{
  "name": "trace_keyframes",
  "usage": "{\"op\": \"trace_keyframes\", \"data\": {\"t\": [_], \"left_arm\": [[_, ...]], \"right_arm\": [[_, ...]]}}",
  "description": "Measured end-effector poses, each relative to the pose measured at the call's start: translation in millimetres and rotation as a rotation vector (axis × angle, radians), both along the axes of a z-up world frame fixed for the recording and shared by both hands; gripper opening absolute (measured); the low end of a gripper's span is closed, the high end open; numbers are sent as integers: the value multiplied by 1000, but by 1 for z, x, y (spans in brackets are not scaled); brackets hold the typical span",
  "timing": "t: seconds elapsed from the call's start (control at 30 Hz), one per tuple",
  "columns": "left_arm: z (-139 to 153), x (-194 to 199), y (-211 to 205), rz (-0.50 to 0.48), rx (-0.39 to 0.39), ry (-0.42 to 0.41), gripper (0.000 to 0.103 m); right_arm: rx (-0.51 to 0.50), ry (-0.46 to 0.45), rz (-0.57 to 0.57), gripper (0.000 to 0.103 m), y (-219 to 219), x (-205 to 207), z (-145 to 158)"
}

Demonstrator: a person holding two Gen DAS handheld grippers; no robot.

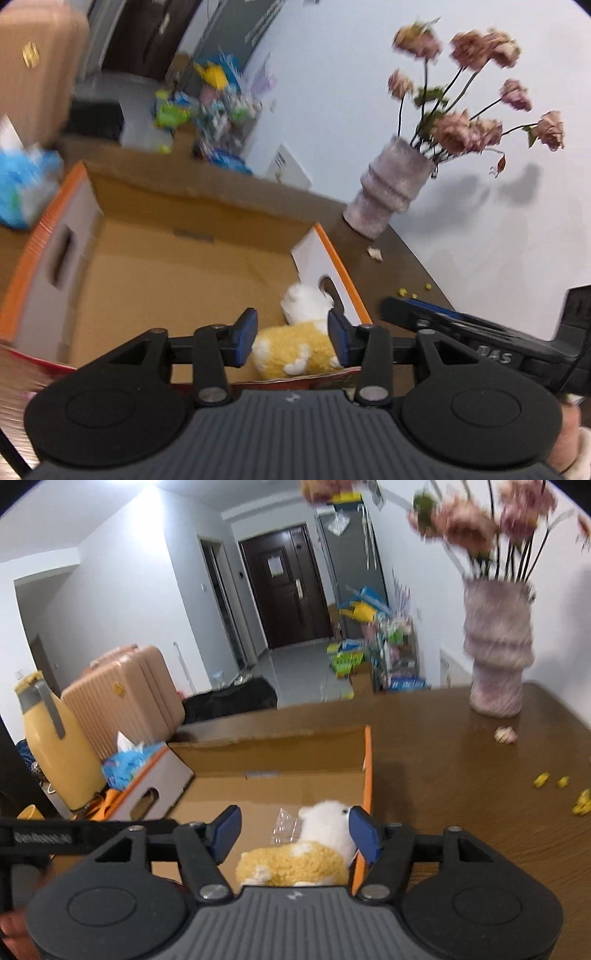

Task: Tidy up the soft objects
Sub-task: 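Carry the sheep into the cardboard box and open the right gripper, then lower the right gripper onto the lavender pouch and grasp it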

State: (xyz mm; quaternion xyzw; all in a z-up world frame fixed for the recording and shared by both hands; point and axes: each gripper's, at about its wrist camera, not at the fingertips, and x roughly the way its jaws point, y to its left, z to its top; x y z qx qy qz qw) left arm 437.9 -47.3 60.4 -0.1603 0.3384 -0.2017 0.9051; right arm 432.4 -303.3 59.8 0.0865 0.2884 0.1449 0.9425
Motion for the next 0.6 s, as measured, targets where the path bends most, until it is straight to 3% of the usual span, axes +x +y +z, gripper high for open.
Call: {"op": "trace_keyframes", "data": {"t": [0.1, 0.17, 0.33, 0.43, 0.6], "left_arm": [[31, -32, 9, 38, 106, -86, 57], [46, -56, 14, 76, 192, -157, 80], [63, -124, 20, 128, 389, -366, 90], [61, -162, 27, 154, 424, -437, 97], [46, -228, 50, 220, 405, -510, 103]], "right_arm": [[-26, -57, -12, 73, -4, -30, 25], [-53, -89, -13, 76, -3, -50, 38], [-126, -220, -41, 91, 6, -107, 53], [-160, -285, -54, 98, 12, -142, 52], [-159, -365, -39, 99, 29, -203, 38]]}}
